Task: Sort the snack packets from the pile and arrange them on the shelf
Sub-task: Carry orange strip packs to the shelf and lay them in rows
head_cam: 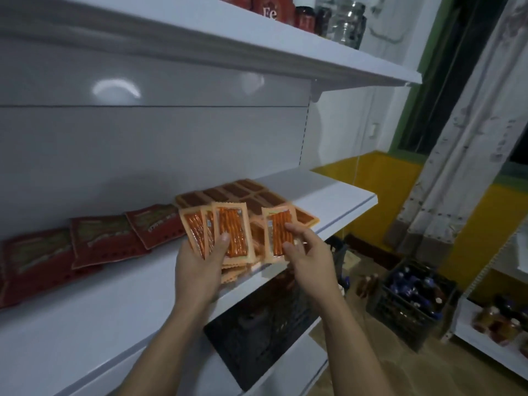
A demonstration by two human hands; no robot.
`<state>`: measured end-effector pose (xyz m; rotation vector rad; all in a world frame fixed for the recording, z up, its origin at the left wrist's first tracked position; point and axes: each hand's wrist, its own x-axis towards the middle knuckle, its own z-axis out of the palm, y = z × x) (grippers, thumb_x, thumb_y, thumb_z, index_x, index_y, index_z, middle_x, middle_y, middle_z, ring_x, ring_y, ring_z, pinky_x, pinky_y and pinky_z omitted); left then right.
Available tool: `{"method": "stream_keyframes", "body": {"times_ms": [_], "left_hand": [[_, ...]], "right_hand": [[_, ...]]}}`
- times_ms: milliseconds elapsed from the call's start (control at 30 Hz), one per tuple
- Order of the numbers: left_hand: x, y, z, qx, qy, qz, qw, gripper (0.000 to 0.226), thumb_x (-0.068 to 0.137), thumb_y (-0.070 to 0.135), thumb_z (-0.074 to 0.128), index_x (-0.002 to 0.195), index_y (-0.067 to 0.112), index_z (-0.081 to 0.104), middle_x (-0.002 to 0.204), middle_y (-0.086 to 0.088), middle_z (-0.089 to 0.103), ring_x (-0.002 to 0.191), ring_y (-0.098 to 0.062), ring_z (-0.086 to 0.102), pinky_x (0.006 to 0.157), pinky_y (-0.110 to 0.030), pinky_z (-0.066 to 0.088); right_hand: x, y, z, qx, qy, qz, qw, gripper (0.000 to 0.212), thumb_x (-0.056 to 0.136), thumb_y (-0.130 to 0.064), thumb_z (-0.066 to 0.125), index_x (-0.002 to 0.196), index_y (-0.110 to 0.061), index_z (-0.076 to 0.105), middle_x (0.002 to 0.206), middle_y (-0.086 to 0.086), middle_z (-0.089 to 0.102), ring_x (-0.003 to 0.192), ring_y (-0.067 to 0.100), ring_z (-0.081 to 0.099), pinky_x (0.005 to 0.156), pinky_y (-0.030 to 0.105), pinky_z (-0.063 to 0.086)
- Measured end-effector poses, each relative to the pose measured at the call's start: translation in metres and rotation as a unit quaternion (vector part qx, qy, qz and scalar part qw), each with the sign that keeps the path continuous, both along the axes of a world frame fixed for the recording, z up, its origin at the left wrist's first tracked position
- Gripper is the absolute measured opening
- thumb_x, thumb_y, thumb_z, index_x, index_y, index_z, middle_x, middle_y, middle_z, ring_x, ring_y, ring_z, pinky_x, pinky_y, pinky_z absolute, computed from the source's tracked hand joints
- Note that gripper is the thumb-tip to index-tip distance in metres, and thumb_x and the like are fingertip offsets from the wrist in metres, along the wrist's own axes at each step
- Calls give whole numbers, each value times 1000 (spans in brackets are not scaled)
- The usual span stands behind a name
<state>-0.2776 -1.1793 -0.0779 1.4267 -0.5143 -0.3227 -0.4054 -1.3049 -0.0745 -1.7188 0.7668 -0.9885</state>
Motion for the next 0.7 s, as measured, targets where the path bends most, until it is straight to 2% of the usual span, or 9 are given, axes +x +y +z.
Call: {"method": "stream_keyframes", "body": {"times_ms": [67, 133, 233, 267, 333, 400, 500, 633, 700], "left_hand": [[7, -14, 1, -6, 12, 35, 999, 25, 92, 31, 67, 115, 21, 61, 100, 4, 73, 74, 3, 70, 52, -10, 49], [11, -28, 4, -10, 30, 77, 997, 30, 92, 32, 67, 118, 17, 61, 103, 0, 74, 77, -6, 72, 52, -16, 52], [12, -48, 12, -1, 31, 137, 990, 19, 94, 28, 64, 109, 15, 65, 92, 0, 74, 75, -6, 72, 50, -15, 51], [11, -54, 16, 6, 21, 159, 987, 14, 94, 27, 64, 103, 16, 66, 86, 3, 73, 75, -4, 72, 50, -15, 50], [9, -67, 23, 16, 6, 194, 981, 15, 92, 29, 66, 101, 17, 67, 86, 6, 72, 80, -6, 71, 55, -19, 51], [9, -76, 23, 33, 1, 223, 974, 21, 90, 35, 68, 105, 20, 67, 93, 4, 73, 89, -13, 71, 70, -30, 56], [5, -84, 18, 45, -2, 261, 964, 26, 87, 41, 71, 107, 24, 66, 98, 4, 74, 93, -17, 71, 86, -47, 57], [-2, -94, 20, 63, -3, 300, 952, 34, 85, 44, 71, 109, 21, 65, 98, 1, 73, 91, -18, 70, 84, -48, 58], [-4, -99, 21, 66, 3, 310, 948, 34, 86, 43, 71, 110, 20, 63, 98, 0, 73, 90, -17, 71, 83, -47, 58]], "right_hand": [[5, -40, 4, -8, 11, 5, 1000, 29, 93, -8, 64, 110, -31, 64, 116, -12, 64, 110, 11, 61, 97, 37, 53], [13, -84, 7, -2, 31, 17, 999, 26, 90, -6, 65, 103, -29, 66, 115, -5, 67, 108, 14, 64, 94, 37, 55], [33, -141, 10, -11, 72, 41, 996, 25, 88, -9, 68, 94, -33, 67, 106, -3, 71, 100, 16, 67, 91, 40, 56], [42, -157, 12, -19, 85, 58, 995, 23, 87, -12, 70, 96, -34, 67, 104, -4, 70, 100, 16, 66, 91, 38, 55], [59, -183, 17, -52, 122, 95, 987, 22, 87, -14, 72, 105, -26, 71, 101, -7, 66, 99, 12, 62, 87, 25, 48], [79, -202, 21, -90, 167, 139, 972, 26, 85, -15, 73, 111, -19, 71, 100, -6, 63, 97, 10, 57, 81, 20, 40], [113, -215, 23, -130, 207, 201, 949, 26, 78, -14, 79, 103, -16, 74, 107, 2, 72, 98, 20, 65, 78, 24, 46], [147, -221, 22, -194, 208, 237, 929, 21, 84, -19, 75, 103, -11, 76, 123, 5, 65, 111, 23, 61, 68, 13, 31], [156, -224, 17, -214, 211, 232, 925, 18, 85, -29, 74, 94, -14, 77, 127, 4, 64, 109, 22, 61, 63, 15, 31]]}}
